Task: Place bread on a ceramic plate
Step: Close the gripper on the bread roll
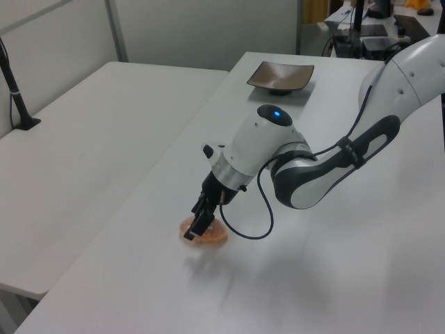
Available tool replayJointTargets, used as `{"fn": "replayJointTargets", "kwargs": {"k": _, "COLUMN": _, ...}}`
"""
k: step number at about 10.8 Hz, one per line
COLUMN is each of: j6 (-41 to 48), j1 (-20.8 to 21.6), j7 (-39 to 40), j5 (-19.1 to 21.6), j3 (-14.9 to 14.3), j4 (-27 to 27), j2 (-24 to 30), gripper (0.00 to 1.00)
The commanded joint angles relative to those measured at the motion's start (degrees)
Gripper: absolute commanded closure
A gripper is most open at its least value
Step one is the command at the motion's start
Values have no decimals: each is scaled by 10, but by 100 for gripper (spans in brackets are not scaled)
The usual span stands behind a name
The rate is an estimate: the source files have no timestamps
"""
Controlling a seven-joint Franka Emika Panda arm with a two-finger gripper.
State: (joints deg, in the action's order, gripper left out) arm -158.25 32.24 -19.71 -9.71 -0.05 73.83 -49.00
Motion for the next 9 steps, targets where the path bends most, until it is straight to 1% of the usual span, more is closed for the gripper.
{"fn": "replayJointTargets", "kwargs": {"k": 1, "j6": 4, "j1": 5, "j7": -30, "j5": -43, "j3": -9, "j4": 9, "j2": 3, "gripper": 0}}
{"fn": "replayJointTargets", "kwargs": {"k": 2, "j6": 9, "j1": 3, "j7": -31, "j5": -47, "j3": -9, "j4": 18, "j2": 14, "gripper": 1}}
{"fn": "replayJointTargets", "kwargs": {"k": 5, "j6": 29, "j1": 3, "j7": -31, "j5": -47, "j3": -9, "j4": 25, "j2": 22, "gripper": 27}}
{"fn": "replayJointTargets", "kwargs": {"k": 6, "j6": 29, "j1": 3, "j7": -31, "j5": -47, "j3": -8, "j4": 34, "j2": 28, "gripper": 39}}
{"fn": "replayJointTargets", "kwargs": {"k": 8, "j6": 29, "j1": 2, "j7": -31, "j5": -46, "j3": -6, "j4": 46, "j2": 34, "gripper": 66}}
{"fn": "replayJointTargets", "kwargs": {"k": 9, "j6": 30, "j1": 2, "j7": -32, "j5": -46, "j3": -6, "j4": 47, "j2": 36, "gripper": 74}}
